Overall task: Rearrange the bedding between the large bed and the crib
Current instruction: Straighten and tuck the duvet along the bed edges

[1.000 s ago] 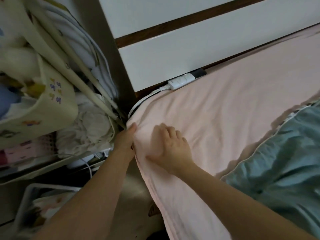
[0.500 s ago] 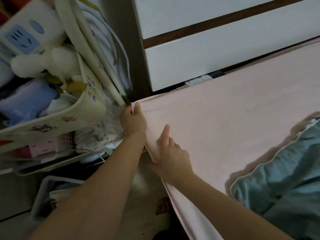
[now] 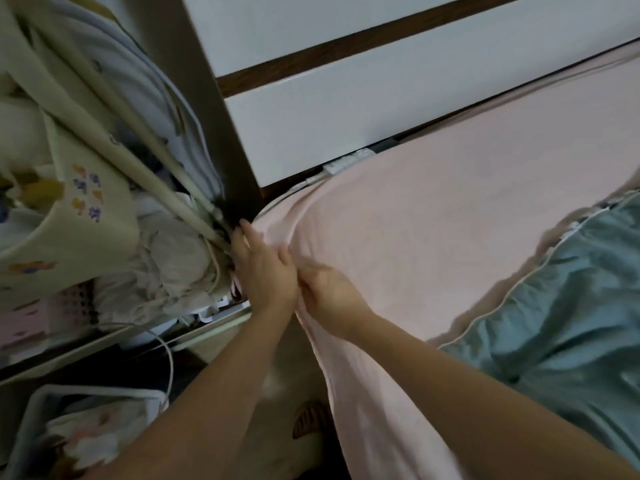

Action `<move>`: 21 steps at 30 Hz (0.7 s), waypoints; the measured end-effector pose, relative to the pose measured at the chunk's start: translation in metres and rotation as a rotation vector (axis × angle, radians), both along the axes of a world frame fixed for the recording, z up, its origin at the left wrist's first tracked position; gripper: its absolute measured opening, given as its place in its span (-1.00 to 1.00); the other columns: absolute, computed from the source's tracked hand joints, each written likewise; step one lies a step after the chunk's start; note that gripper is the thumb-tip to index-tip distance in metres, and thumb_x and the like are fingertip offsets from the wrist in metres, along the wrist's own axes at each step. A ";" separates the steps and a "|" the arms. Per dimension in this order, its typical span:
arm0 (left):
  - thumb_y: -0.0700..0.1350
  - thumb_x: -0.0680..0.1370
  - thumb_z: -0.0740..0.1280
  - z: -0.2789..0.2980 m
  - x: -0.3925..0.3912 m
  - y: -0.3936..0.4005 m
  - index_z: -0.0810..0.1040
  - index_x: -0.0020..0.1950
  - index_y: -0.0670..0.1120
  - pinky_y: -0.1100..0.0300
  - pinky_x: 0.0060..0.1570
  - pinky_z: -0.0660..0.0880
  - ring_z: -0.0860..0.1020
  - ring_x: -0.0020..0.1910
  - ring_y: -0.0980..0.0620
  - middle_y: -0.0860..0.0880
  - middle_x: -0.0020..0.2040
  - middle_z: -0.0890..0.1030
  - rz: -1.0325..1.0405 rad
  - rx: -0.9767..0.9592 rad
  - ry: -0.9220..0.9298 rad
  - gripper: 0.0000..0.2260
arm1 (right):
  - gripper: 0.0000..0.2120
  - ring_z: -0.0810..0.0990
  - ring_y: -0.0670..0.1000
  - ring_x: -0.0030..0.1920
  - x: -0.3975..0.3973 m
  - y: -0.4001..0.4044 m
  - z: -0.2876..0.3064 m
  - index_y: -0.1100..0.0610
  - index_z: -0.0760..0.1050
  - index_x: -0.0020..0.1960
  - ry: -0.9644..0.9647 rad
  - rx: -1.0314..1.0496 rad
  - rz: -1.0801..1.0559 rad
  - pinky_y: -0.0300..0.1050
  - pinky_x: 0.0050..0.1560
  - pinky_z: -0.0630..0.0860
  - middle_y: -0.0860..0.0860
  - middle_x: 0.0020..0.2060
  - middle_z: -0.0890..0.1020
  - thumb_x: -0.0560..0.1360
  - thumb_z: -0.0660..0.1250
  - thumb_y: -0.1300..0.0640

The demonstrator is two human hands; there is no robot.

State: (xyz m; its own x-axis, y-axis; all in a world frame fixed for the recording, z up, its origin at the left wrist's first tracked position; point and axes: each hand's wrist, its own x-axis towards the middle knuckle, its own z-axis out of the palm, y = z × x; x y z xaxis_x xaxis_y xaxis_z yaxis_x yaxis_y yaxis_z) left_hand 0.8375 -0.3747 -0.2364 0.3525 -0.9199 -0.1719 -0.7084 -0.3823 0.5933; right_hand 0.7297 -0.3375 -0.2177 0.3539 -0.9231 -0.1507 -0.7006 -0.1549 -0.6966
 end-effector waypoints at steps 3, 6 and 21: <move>-0.05 0.62 0.11 0.008 -0.019 0.011 0.22 0.51 -0.17 -0.09 0.45 0.17 0.17 0.51 -0.15 -0.18 0.52 0.21 -0.460 -0.298 -0.126 -0.53 | -0.59 0.49 0.18 0.20 -0.062 -0.014 0.009 0.20 0.47 0.29 0.169 -0.417 -0.397 0.09 0.19 0.45 0.16 0.20 0.54 0.52 0.09 0.12; 0.05 0.62 0.03 0.008 -0.051 -0.009 0.19 0.53 -0.11 -0.09 0.47 0.09 0.11 0.53 -0.11 -0.12 0.54 0.18 -0.787 -0.329 -0.258 -0.50 | -0.42 0.11 0.17 0.51 -0.126 -0.029 -0.006 0.18 0.14 0.52 0.454 -0.174 -0.790 0.12 0.49 0.07 0.17 0.50 0.18 0.58 -0.06 -0.06; 0.17 0.62 -0.15 -0.002 -0.076 -0.038 -0.12 0.58 0.04 -0.09 0.49 -0.14 -0.09 0.56 -0.03 0.01 0.58 -0.13 -0.958 0.026 -0.598 -0.45 | -0.25 -0.24 0.17 0.52 -0.149 0.011 -0.023 0.20 -0.19 0.55 0.523 0.071 -0.384 0.15 0.52 -0.15 0.21 0.52 -0.19 0.53 -0.19 -0.26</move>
State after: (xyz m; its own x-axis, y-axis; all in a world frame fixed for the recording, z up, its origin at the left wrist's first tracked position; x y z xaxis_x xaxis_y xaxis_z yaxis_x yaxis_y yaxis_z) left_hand 0.7614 -0.4130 -0.2380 -0.4642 -0.8540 -0.2350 -0.8839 0.4638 0.0605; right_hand 0.5811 -0.3268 -0.2407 -0.1356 -0.9508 -0.2786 -0.9463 0.2076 -0.2478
